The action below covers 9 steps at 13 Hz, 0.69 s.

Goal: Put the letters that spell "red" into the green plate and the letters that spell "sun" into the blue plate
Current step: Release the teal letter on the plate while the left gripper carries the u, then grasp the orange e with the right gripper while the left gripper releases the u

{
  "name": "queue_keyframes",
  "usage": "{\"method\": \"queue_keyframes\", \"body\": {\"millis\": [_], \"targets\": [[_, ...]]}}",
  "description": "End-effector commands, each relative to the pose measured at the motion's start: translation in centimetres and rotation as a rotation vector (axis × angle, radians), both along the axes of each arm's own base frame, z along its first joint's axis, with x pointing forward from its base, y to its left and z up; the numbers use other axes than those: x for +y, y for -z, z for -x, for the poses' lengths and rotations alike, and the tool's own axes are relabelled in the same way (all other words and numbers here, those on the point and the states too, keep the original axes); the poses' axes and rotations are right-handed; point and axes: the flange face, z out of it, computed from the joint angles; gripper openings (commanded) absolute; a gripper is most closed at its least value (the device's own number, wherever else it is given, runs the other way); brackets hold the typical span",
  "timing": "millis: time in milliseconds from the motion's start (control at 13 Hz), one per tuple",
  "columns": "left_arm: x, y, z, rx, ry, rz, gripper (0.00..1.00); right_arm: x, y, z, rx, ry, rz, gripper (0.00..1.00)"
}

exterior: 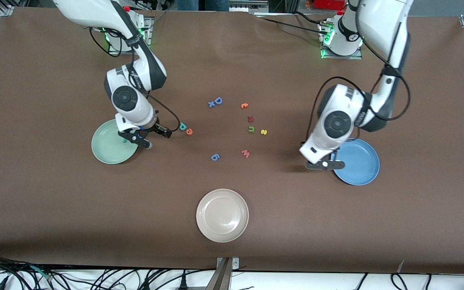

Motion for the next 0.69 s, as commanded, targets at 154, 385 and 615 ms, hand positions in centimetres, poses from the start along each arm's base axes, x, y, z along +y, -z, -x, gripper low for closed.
{"method": "queue_keyframes", "body": {"millis": [154, 385, 615], "targets": [[9.1, 0.8, -2.2, 0.058, 0.175, 0.041, 0.14, 5.1, 0.6, 1.1, -0.089, 0.067, -0.074, 0.7], [12.1, 2.0, -2.6, 0.077, 0.23, 0.061, 0.55, 7.4, 1.3, 2.0, -0.111, 0.067, -0.092, 0.7], [11.9, 1.3, -3.2, 0.061, 0.246, 0.077, 1.0, 9.8, 1.7, 3.5, -0.194, -0.194, -0.027, 0.7]]}}
